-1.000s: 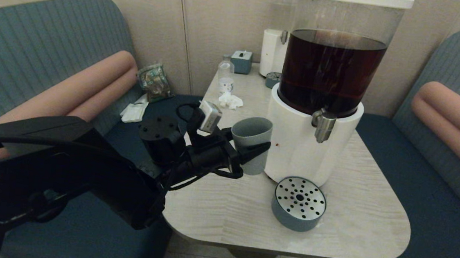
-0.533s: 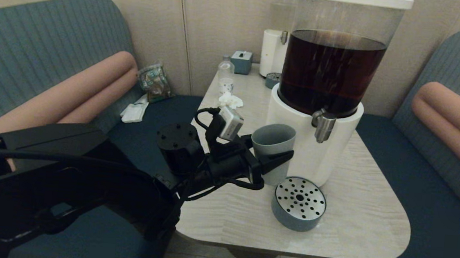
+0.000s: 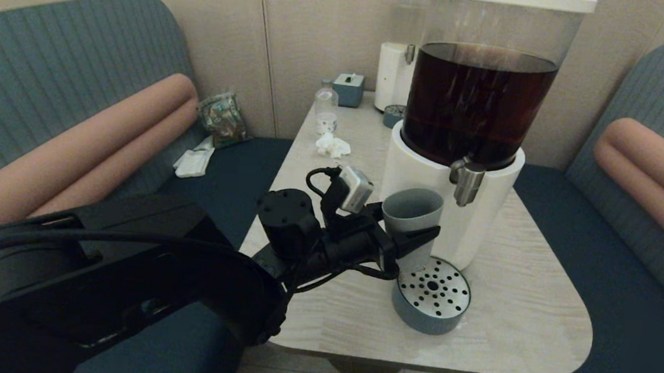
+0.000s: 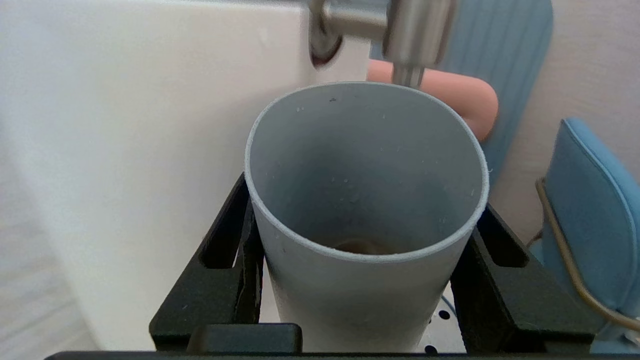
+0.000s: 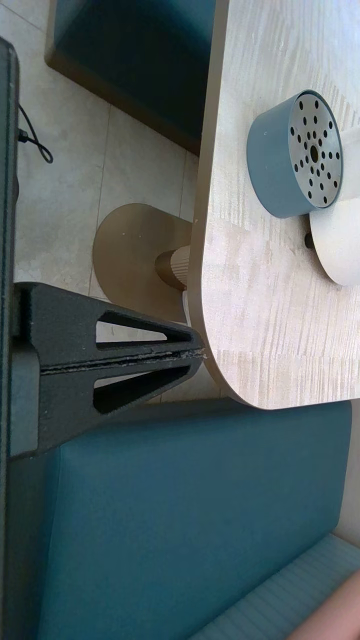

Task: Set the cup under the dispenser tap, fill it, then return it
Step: Place it under the water dispenser

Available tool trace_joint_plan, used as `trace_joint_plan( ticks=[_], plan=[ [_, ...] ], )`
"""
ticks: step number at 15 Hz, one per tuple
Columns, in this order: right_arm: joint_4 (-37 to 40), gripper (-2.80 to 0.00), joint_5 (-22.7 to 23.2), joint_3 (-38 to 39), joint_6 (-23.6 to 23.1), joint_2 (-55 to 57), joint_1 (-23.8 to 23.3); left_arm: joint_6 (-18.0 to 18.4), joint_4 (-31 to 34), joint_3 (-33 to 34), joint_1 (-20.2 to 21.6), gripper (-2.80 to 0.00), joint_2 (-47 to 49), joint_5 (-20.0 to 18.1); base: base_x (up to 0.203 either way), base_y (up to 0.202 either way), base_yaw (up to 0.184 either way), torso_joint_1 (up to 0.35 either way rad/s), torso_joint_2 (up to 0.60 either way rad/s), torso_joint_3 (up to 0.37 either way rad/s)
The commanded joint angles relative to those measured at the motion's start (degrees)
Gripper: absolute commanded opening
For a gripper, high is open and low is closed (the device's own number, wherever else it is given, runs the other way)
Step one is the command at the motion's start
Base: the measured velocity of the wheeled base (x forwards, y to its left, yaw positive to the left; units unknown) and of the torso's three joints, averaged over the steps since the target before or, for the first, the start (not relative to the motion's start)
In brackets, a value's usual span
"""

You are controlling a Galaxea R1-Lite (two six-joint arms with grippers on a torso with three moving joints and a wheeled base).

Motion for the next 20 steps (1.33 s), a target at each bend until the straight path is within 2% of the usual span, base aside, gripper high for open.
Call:
trace_joint_plan(
  ticks=[1,11,20],
  plan=[
    [0.0,-2.8,0.0,0.0,0.0,0.1,0.0,0.0,-0.5,-1.9,-0.1,-2.8,3.1,-0.2,0.0,0.0,0.0,0.0,0.0,0.0],
    [0.0,-2.8,0.0,0.0,0.0,0.1,0.0,-0.1,-1.1,-11.2,-2.3,-2.8,10.9,1.4,0.0,0.0,0.0,0.0,0.0,0.0],
    [0.0,-2.8,0.0,0.0,0.0,0.0,0.0,-0.8,-2.1,-8.9,-2.3,-2.8,10.3,3.1,0.0,0.0,0.0,0.0,0.0,0.0]
  ],
)
